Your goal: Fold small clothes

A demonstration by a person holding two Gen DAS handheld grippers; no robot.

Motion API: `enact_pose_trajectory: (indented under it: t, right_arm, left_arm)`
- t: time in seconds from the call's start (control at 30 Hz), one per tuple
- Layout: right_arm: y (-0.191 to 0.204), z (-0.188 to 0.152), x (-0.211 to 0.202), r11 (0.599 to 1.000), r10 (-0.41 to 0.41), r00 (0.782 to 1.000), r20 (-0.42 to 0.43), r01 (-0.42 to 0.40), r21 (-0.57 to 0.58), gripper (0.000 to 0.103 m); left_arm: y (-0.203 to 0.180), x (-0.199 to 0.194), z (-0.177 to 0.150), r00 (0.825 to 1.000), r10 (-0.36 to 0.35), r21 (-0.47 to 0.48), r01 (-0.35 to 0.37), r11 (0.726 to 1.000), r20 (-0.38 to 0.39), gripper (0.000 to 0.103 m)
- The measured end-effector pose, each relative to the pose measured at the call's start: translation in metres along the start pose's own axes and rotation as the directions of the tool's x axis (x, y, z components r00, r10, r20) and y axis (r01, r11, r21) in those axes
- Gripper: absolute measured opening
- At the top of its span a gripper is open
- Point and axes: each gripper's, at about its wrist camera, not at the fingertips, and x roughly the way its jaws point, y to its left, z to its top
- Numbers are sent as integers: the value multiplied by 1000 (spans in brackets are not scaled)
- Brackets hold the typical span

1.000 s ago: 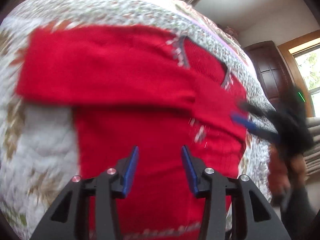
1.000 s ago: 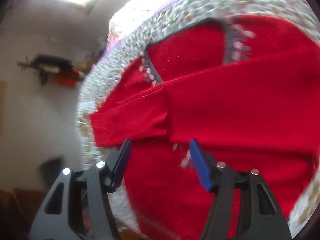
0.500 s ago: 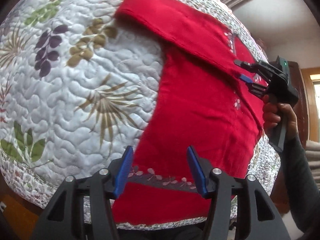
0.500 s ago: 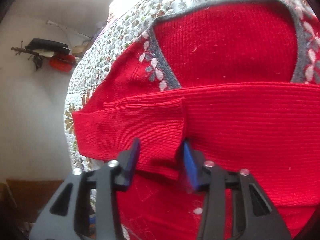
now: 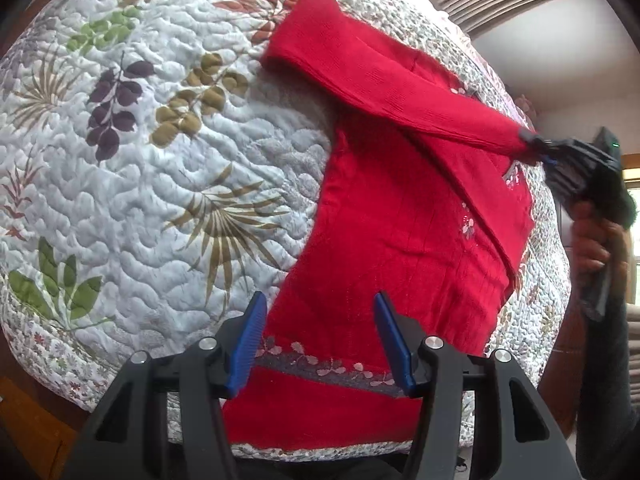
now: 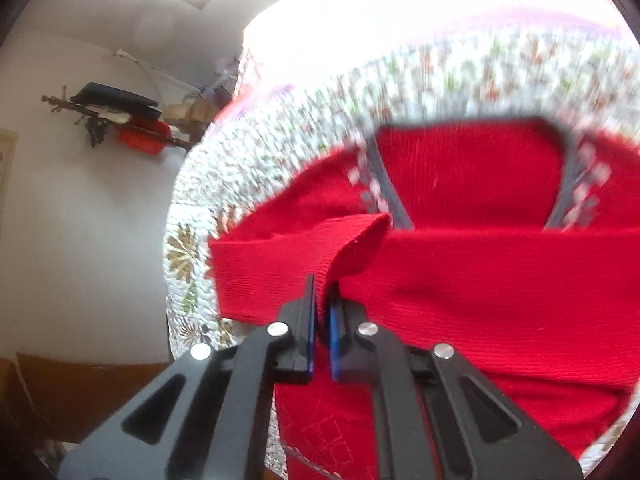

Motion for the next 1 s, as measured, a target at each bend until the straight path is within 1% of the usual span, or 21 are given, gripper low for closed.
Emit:
enact_pose_trajectory:
  t: [0.17,0.2,0.3,0.37,0.47,0.57,0.67,0.73,0.83,0.9,1.0]
  right_arm:
    - [3,5,-68,998,-39,994,101,44,-45,4]
    - [1,4,-85,997,-51,991,124,58,-55,4]
    - [-5,-1,-115,993,-87,980,177,100,-65,4]
    - [-14,-4,-132,991,-105,974,203,118,-56,4]
    - [-40,-11,-157,988,-140,963,232,149,-24,4]
    - [-65,-18,-155,986,-168,957,237,168,21,4]
    - [-109,-26,-153,978,-205,954,221,191,84,4]
    - [-133,-33,-145,973,-218,954,204,197,117,4]
    - [-173,-42,-123,964,-240,956,168,214,159,4]
    - [-199,-49,-105,955,-254,959,129,228,188,4]
    - [-221,-55,-87,948,-262,961,90,239,211,4]
  left_arm:
    - [-9,-6,-3,1000,-2,16,2,1000,4,56]
    - [-11,-6,-4,1000,-4,19,3,1000,4,56]
    - [-21,-6,-4,1000,-5,32,5,999,4,56]
    - [-27,-6,-5,1000,-6,43,6,999,4,56]
    - [-38,-5,-5,1000,-5,65,5,998,0,56]
    - [-45,-3,-5,1000,-3,81,3,997,-4,56]
    - [-50,0,-5,1000,1,95,0,996,-10,56]
    - [-51,2,-6,1000,5,100,-4,995,-15,56]
    - [-51,7,-7,1000,15,103,-12,995,-27,56]
    - [-51,9,-9,999,22,103,-18,995,-36,56]
    - [-49,9,-11,999,30,98,-26,995,-38,56]
